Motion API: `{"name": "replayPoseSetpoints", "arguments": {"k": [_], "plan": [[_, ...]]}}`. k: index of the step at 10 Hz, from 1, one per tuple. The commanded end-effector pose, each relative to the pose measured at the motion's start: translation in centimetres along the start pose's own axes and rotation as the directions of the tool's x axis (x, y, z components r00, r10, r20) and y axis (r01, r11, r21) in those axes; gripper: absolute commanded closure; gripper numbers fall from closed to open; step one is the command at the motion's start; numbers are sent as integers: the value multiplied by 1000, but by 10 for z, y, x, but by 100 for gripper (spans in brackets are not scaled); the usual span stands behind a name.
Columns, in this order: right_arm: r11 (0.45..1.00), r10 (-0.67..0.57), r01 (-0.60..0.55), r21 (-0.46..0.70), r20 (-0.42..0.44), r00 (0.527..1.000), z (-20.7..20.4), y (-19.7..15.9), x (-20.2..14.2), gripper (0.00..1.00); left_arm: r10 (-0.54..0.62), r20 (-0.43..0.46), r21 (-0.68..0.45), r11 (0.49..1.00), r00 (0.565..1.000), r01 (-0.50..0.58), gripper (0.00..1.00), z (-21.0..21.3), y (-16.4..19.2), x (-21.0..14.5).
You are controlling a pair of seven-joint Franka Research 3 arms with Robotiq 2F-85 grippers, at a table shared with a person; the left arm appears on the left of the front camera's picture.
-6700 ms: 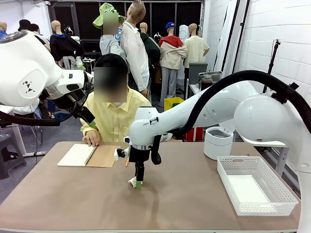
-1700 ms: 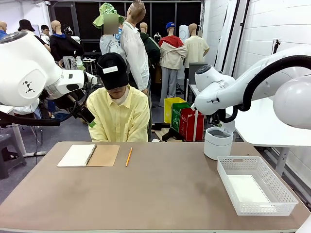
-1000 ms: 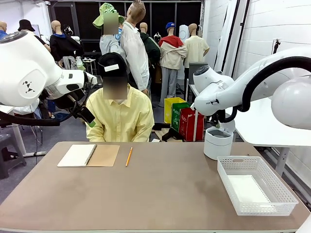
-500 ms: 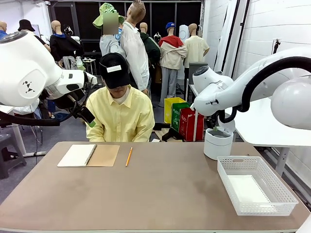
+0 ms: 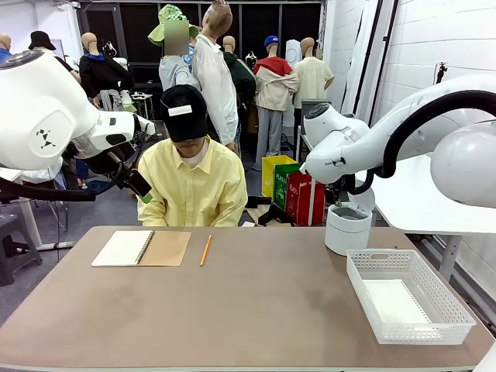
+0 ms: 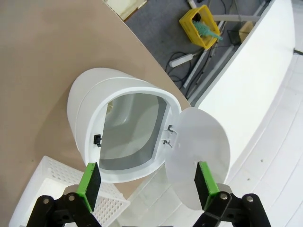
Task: Sort the paper based on its condition.
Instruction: If a person hands you a paper, place it in the Organizing basket , and if it's crumpled, put it in the Trash can.
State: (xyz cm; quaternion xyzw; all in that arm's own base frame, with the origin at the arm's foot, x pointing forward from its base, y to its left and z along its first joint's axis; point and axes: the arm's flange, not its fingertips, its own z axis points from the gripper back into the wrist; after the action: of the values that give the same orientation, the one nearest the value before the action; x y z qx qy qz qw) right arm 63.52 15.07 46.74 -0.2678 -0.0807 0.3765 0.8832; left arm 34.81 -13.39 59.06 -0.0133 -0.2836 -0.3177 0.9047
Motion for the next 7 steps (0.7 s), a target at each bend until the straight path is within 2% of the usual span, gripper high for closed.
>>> {"name": "replayPoseSetpoints", "arguments": {"k": [1, 7], "plan": [[1000, 8, -8, 4, -8, 1000, -4, 0, -2, 0, 5, 0, 0, 1000, 1000, -5, 0, 1, 1, 0], [1000, 8, -8, 4, -8, 1000, -4, 0, -2, 0, 5, 0, 0, 1000, 1000, -5, 0, 1, 1, 0]]}}
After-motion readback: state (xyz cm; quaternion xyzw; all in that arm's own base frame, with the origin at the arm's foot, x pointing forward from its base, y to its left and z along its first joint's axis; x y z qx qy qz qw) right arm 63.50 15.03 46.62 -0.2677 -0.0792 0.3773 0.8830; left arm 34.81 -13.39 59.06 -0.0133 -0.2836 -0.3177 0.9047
